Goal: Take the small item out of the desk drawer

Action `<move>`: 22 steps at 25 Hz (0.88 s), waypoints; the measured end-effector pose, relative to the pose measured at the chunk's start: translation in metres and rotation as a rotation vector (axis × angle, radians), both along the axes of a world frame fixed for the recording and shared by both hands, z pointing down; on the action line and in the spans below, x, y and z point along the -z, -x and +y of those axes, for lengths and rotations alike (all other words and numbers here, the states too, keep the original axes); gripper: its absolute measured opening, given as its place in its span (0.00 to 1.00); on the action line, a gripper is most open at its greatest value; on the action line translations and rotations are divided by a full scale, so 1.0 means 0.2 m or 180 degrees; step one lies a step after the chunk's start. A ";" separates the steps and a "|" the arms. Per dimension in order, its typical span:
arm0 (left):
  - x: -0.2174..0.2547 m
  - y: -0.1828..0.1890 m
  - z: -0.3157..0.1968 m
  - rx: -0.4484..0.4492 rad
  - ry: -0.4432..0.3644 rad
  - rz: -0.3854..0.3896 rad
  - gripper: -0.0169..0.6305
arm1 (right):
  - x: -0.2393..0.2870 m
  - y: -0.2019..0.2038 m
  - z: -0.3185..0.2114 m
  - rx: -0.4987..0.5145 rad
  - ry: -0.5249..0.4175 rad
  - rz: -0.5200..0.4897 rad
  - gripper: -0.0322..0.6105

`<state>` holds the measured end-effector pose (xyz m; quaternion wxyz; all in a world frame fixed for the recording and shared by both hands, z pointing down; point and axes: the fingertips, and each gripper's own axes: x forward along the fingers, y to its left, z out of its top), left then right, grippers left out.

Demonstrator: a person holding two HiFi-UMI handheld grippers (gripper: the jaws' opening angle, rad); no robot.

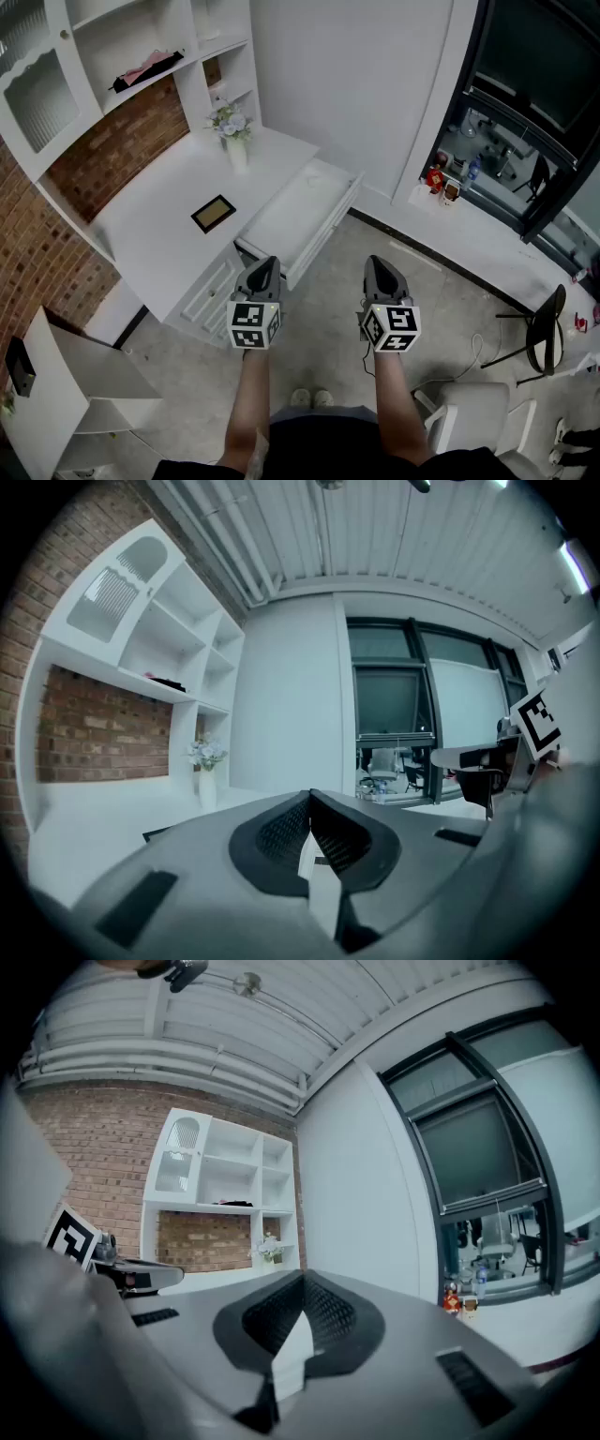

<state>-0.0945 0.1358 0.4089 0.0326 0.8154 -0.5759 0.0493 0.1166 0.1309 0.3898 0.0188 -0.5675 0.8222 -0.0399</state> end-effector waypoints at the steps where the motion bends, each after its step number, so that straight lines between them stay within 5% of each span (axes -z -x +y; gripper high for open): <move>1: 0.00 0.00 0.00 -0.0001 0.0005 0.0004 0.04 | 0.00 0.00 0.00 0.0001 -0.0002 0.0000 0.05; 22: -0.09 0.02 0.03 0.0022 0.0134 0.0001 0.04 | -0.06 0.03 0.03 0.0042 0.0050 -0.0048 0.05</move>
